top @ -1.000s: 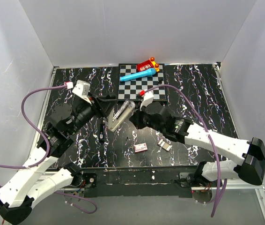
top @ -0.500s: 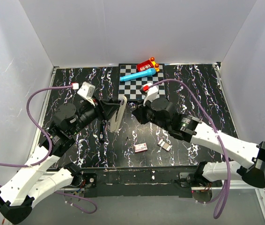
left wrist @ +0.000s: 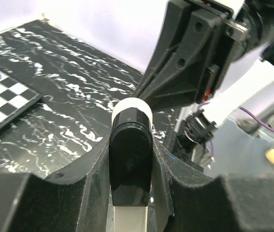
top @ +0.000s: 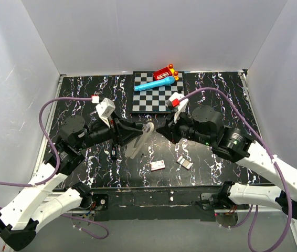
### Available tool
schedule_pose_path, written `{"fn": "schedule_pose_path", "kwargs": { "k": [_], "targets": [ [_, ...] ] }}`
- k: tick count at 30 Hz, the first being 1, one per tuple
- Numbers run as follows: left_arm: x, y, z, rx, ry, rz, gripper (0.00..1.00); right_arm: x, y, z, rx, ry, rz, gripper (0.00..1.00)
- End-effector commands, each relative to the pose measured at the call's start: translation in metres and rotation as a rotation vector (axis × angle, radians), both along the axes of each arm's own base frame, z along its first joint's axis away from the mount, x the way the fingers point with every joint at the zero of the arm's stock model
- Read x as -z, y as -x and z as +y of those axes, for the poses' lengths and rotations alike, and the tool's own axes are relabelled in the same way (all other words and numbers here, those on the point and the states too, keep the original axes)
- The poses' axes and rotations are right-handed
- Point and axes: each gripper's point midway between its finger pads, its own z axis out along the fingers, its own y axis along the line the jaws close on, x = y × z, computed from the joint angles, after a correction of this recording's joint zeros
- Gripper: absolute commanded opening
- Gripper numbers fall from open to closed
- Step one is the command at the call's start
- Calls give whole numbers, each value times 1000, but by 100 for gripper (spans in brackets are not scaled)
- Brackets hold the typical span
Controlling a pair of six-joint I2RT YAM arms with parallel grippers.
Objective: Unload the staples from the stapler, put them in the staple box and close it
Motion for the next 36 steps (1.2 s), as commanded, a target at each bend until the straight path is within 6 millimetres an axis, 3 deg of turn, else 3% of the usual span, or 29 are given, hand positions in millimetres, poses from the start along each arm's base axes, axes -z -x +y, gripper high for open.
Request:
{"fn": "schedule_pose_path", "kwargs": {
  "k": [1,7,12,23,36],
  "targets": [
    [-41,42,-9,242,65,-167,0,-10,40,-7,-237,62,-25,9],
    [-46,69,-14,415,81,-193,0,-9,96,-11,-547,57,-1,1],
    [-48,83,-16,505,84,-193,0,-8,115,-9,-666,53,36,1],
    [-45,84,-20,551,99,-196,0,-24,106,13,-677,-13,8,1],
    [-21,66,-33,538,65,-135,0,-50,110,34,-768,-66,19,1]
  ]
}}
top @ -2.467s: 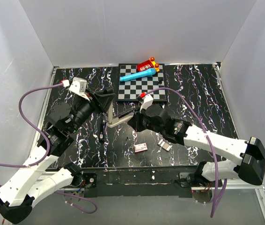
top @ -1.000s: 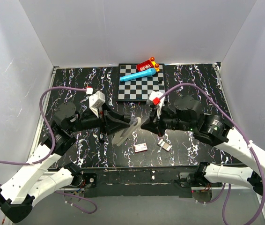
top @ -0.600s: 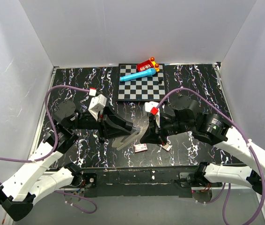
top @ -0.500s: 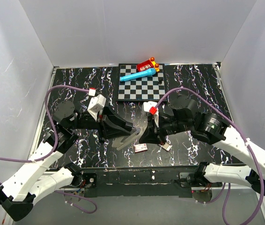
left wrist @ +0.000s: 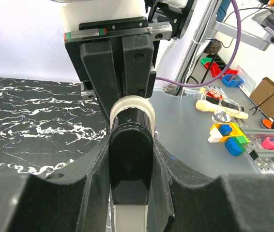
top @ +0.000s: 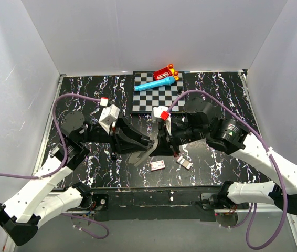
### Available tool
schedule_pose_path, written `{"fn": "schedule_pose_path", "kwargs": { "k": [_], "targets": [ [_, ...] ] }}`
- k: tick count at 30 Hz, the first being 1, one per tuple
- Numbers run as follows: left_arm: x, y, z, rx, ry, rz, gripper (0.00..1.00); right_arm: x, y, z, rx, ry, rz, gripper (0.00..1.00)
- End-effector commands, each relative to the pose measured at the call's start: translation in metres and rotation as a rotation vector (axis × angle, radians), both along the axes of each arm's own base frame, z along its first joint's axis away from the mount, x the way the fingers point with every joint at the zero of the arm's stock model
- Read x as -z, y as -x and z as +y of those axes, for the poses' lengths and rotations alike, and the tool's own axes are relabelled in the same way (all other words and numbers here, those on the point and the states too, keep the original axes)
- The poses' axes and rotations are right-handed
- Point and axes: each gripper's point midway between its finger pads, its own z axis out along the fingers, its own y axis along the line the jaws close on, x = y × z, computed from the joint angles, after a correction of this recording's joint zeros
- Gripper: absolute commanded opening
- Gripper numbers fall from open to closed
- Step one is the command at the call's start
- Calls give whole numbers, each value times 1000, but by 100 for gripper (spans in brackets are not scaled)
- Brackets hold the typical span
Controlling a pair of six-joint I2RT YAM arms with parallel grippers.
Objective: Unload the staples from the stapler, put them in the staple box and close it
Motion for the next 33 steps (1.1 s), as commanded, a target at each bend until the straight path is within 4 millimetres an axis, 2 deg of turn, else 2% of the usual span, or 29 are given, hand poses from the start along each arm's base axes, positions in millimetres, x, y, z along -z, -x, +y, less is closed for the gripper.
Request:
{"fn": "schedule_pose_path", "kwargs": {
  "k": [1,7,12,20,23,26,33],
  "targets": [
    [6,-10,-7,-11,-7,8,0,-37,3,15,-61,-114,-30,1],
    [20,-17,-18,4,-45,34,0,-44,-2,29,-77,-121,-28,1],
    [35,-19,-29,37,-97,59,0,-39,-8,45,-99,-96,-1,1],
    [52,-22,-37,65,-157,97,0,-38,-11,56,-138,-87,-2,1],
    [53,-24,-38,56,-162,98,0,-38,-11,54,-137,-84,-10,1],
    [46,-27,-36,20,-151,77,0,-33,-13,47,-112,-62,-29,1],
    [32,-31,-32,-34,-141,44,0,-23,-9,20,-42,-44,-62,1]
  ]
}}
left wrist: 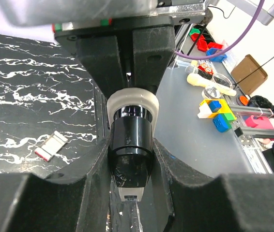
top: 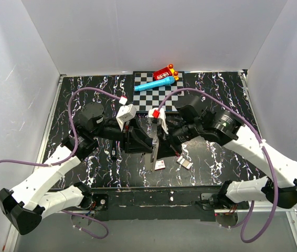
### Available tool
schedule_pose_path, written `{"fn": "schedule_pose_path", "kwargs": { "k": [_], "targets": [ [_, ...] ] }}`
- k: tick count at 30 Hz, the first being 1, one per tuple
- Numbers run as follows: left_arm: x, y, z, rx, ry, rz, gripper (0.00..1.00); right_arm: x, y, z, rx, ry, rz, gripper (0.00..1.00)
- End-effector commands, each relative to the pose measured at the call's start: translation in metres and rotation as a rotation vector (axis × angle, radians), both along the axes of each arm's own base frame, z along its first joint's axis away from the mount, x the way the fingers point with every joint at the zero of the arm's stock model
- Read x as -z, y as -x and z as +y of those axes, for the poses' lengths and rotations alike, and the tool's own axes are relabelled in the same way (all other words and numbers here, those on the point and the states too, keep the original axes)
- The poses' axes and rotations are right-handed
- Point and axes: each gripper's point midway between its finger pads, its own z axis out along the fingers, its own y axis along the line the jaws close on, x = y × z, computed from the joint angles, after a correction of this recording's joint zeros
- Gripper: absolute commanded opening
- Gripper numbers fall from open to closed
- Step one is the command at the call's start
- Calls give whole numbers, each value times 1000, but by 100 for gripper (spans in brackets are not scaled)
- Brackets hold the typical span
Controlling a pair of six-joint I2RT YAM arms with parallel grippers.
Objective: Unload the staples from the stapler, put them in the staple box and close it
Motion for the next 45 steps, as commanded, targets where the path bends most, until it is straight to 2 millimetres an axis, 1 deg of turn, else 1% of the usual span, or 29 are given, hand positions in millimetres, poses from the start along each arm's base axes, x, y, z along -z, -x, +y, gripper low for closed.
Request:
{"fn": "schedule_pose_path", "kwargs": {
  "k": [1,5,7,9,12,14,16,17,20,22,23,25,26,30,31,32,34,36,37,38,39,41,43,44,45],
  "targets": [
    [-17,-19,-12,-115,28,-70,0,-51,-6,29,-47,-299,-207,1],
    [-27,-19,-9,-144,55,-83,0,-44,-7,11,30,-291,-233,1],
    [-34,-19,-6,-162,69,-93,0,-35,-10,4,73,-278,-235,1],
    [-39,-20,-4,-178,79,-101,0,-30,-13,-2,119,-270,-239,1],
    [-48,-23,-1,-216,89,-121,0,-18,-27,-13,234,-222,-255,1],
    [-53,-32,2,-278,80,-139,0,-8,-44,-24,356,-182,-274,3],
    [-60,-43,6,-353,64,-162,0,-3,-54,-34,430,-162,-276,4],
    [-58,-48,7,-378,45,-167,0,-1,-56,-38,454,-160,-272,5],
    [-64,-72,13,-505,-4,-175,0,4,-67,-51,543,-154,-278,6],
    [-64,-91,17,-601,-30,-176,0,7,-81,-61,645,-138,-300,6],
    [-67,-100,21,-656,-34,-180,0,10,-90,-67,707,-124,-310,5],
    [-68,-123,26,-768,-68,-181,0,17,-102,-76,793,-110,-315,4],
    [-70,-135,31,-829,-86,-186,0,20,-105,-77,811,-101,-306,3],
    [-62,-184,46,-1005,-204,-144,0,35,-116,-81,888,-57,-284,1],
    [-62,-197,54,-1056,-219,-136,0,38,-117,-80,895,-51,-280,1],
    [-58,-211,61,-1109,-243,-126,0,42,-119,-79,902,-41,-275,1],
    [-57,-233,76,-1170,-262,-92,0,49,-121,-76,907,-21,-258,1],
    [-51,-256,92,-1222,-289,-55,0,57,-122,-72,909,-6,-237,1],
    [-48,-268,100,-1250,-315,-38,0,61,-122,-69,910,-1,-226,1],
    [-43,-276,101,-1235,-339,-13,0,67,-122,-66,900,10,-213,1],
    [-36,-287,105,-1245,-368,6,0,71,-122,-63,894,16,-202,1],
    [-18,-308,114,-1272,-426,51,0,79,-123,-58,888,31,-185,1],
    [5,-330,123,-1293,-477,99,0,90,-124,-54,879,53,-170,1],
    [12,-338,128,-1302,-487,120,0,92,-124,-51,875,52,-163,1],
    [24,-347,132,-1303,-510,144,0,96,-124,-49,873,58,-154,1]
  ]
}}
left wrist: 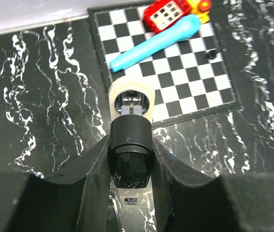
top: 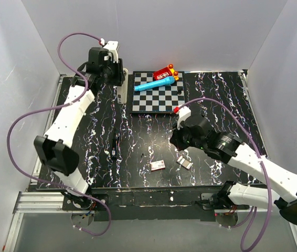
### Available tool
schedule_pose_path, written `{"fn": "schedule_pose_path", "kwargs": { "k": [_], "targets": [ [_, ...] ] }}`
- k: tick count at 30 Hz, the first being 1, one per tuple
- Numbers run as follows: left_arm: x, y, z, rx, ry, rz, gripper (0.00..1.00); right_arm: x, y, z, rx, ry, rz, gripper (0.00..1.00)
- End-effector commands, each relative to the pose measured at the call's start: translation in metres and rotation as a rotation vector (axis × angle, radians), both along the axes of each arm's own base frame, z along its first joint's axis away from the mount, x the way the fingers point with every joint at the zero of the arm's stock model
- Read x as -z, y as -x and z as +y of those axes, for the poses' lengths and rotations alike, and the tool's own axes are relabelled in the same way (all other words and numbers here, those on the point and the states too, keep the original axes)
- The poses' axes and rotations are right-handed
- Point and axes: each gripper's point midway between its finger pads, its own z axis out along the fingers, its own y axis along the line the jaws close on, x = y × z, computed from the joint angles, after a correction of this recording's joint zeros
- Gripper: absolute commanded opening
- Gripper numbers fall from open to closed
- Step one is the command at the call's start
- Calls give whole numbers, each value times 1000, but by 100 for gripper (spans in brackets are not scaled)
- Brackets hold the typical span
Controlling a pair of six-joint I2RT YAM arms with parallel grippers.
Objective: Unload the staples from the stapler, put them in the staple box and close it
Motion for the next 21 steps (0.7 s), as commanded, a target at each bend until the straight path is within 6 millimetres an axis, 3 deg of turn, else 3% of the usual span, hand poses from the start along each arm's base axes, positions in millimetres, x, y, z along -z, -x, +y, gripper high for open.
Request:
{"fn": "schedule_pose_path", "kwargs": {
  "k": [1,5,10,16,21],
  "targets": [
    [20,-27,20,-53,10,74,0,2,-5,17,-5,-59,13,1],
    [69,-50,35,-94,-36,210,0,17,-3,26,-24,-65,54,1],
    [123,-63,49,-135,-116,332,0,35,-1,39,-52,-58,115,1],
    [167,-73,57,-144,-164,425,0,49,5,49,-89,-57,173,1],
    [192,-76,57,-143,-179,472,0,57,8,50,-95,-60,193,1]
  ]
}}
